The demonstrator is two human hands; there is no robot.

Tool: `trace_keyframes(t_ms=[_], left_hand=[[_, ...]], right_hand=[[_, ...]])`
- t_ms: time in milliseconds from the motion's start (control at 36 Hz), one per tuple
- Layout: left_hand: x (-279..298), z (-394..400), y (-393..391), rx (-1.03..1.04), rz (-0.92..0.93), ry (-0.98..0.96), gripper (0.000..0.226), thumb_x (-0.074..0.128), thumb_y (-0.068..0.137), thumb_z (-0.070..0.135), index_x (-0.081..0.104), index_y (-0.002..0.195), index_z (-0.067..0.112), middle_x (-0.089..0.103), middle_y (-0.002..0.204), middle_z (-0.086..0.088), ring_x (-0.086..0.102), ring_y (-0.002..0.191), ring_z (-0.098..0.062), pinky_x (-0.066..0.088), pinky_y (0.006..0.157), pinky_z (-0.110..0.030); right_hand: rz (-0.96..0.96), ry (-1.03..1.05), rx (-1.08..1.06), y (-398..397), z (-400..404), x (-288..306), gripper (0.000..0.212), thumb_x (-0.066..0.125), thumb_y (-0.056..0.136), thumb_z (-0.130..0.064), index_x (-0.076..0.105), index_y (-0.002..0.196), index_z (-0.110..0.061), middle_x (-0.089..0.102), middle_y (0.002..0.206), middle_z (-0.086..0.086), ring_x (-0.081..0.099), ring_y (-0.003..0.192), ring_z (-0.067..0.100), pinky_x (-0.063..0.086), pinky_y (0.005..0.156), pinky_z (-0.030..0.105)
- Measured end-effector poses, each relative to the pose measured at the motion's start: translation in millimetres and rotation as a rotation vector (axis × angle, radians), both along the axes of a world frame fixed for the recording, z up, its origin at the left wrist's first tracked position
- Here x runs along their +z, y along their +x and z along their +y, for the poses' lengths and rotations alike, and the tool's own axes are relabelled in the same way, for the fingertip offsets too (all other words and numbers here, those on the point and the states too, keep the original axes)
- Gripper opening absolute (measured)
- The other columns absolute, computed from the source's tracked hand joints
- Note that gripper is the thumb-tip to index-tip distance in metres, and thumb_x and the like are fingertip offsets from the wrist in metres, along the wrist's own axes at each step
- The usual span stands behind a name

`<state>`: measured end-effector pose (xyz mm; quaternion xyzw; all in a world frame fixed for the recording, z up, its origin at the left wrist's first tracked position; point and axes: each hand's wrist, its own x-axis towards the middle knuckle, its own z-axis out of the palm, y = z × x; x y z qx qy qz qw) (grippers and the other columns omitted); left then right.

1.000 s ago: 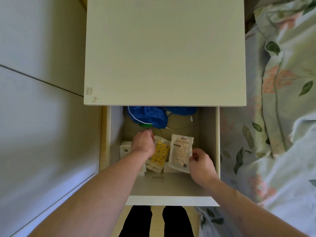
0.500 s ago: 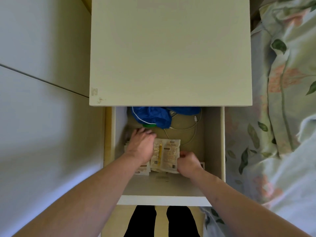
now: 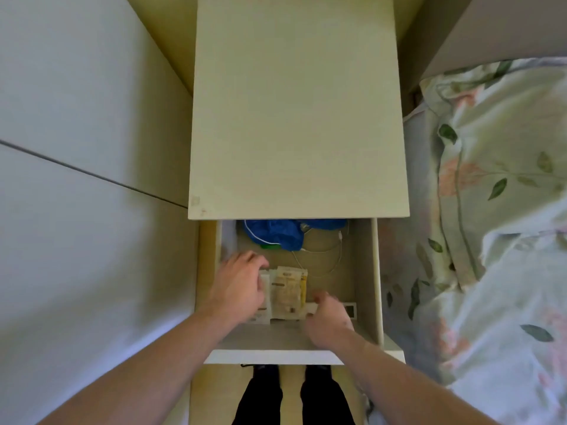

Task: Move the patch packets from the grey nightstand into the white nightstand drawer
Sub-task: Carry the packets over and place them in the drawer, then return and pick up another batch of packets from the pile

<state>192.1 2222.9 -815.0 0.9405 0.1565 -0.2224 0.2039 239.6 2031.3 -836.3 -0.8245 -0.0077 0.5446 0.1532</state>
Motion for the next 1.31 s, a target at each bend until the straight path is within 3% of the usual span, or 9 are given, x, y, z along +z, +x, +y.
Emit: trace_keyframes(t_ms=[111, 278, 417, 528, 611, 750, 945, 1028, 1306], left_hand=[[65.9, -10.6, -9.9, 0.044, 0.033, -0.031, 0.033, 0.063, 0.091, 0.022, 0.060, 0.123, 0.029, 0.057, 0.121, 0.013, 0.052, 0.111, -0.008, 0.049, 0.096, -0.028], [184.8, -37.3, -34.6, 0.102, 0.106, -0.089, 0.029, 0.058, 0.097, 0.027, 0.060, 0.127, 0.026, 0.057, 0.131, 0.007, 0.056, 0.113, -0.012, 0.055, 0.091, -0.031], [279.1, -61.2, -51.4, 0.076, 0.048, -0.211, 0.026, 0.058, 0.098, 0.029, 0.059, 0.123, 0.029, 0.056, 0.132, 0.007, 0.059, 0.101, -0.008, 0.059, 0.082, -0.029], [336.6, -78.2, -63.6, -0.001, -0.036, -0.285, 0.027, 0.063, 0.096, 0.030, 0.059, 0.123, 0.029, 0.057, 0.127, 0.010, 0.063, 0.094, -0.006, 0.058, 0.072, -0.021], [376.0, -99.7, -74.9, -0.109, -0.079, -0.313, 0.029, 0.064, 0.096, 0.029, 0.059, 0.124, 0.029, 0.055, 0.126, 0.013, 0.054, 0.109, -0.004, 0.046, 0.080, -0.014], [431.1, -151.7, -98.3, -0.393, -0.140, -0.288, 0.031, 0.064, 0.095, 0.036, 0.058, 0.126, 0.033, 0.050, 0.128, 0.018, 0.046, 0.117, -0.001, 0.041, 0.104, -0.024], [492.8, -266.5, -147.6, -0.728, -0.223, -0.268, 0.034, 0.063, 0.094, 0.038, 0.058, 0.127, 0.033, 0.052, 0.131, 0.018, 0.051, 0.123, -0.007, 0.045, 0.107, -0.032], [509.4, -331.8, -186.2, -0.867, -0.268, -0.251, 0.036, 0.062, 0.094, 0.041, 0.058, 0.129, 0.035, 0.051, 0.137, 0.015, 0.048, 0.130, -0.011, 0.039, 0.113, -0.036], [542.6, -536.7, -395.9, -1.192, -0.323, -0.340, 0.042, 0.062, 0.093, 0.044, 0.055, 0.133, 0.034, 0.047, 0.138, 0.017, 0.047, 0.128, -0.010, 0.037, 0.112, -0.032]], right_hand=[[-0.055, 0.040, -0.027, 7.8, -26.7, 71.3, 0.052, 0.057, 0.092, -0.008, 0.051, 0.143, -0.016, 0.054, 0.137, 0.005, 0.057, 0.121, 0.024, 0.051, 0.098, 0.032], [-0.175, 0.108, -0.115, -2.8, -75.7, 200.5, 0.048, 0.054, 0.093, -0.010, 0.058, 0.138, -0.026, 0.056, 0.136, -0.003, 0.058, 0.120, 0.020, 0.052, 0.102, 0.034], [-0.321, 0.118, -0.237, -41.5, -115.2, 298.4, 0.047, 0.051, 0.095, -0.004, 0.061, 0.134, -0.028, 0.056, 0.135, -0.003, 0.056, 0.123, 0.019, 0.048, 0.104, 0.031], [-0.395, 0.140, -0.394, -85.7, -144.4, 356.5, 0.050, 0.042, 0.095, -0.001, 0.061, 0.132, -0.029, 0.054, 0.135, -0.004, 0.057, 0.120, 0.021, 0.048, 0.094, 0.029], [-0.466, 0.144, -0.510, -129.2, -166.9, 392.5, 0.050, 0.039, 0.098, -0.003, 0.059, 0.134, -0.031, 0.050, 0.141, -0.007, 0.053, 0.127, 0.015, 0.046, 0.099, 0.027], [-0.570, 0.183, -0.682, -208.3, -206.2, 446.9, 0.045, 0.046, 0.098, -0.008, 0.056, 0.133, -0.035, 0.043, 0.130, -0.018, 0.051, 0.123, 0.008, 0.048, 0.102, 0.028], [-0.735, 0.162, -0.945, -330.5, -291.9, 497.2, 0.038, 0.050, 0.102, -0.021, 0.054, 0.134, -0.042, 0.043, 0.130, -0.025, 0.050, 0.122, 0.001, 0.047, 0.106, 0.031], [-0.808, 0.133, -1.037, -392.5, -339.5, 512.0, 0.037, 0.053, 0.102, -0.020, 0.054, 0.127, -0.047, 0.047, 0.130, -0.025, 0.051, 0.120, -0.001, 0.048, 0.105, 0.032], [-0.909, -0.029, -1.235, -657.4, -493.3, 551.9, 0.042, 0.057, 0.101, -0.025, 0.050, 0.137, -0.044, 0.047, 0.138, -0.022, 0.047, 0.129, 0.003, 0.045, 0.110, 0.034]])
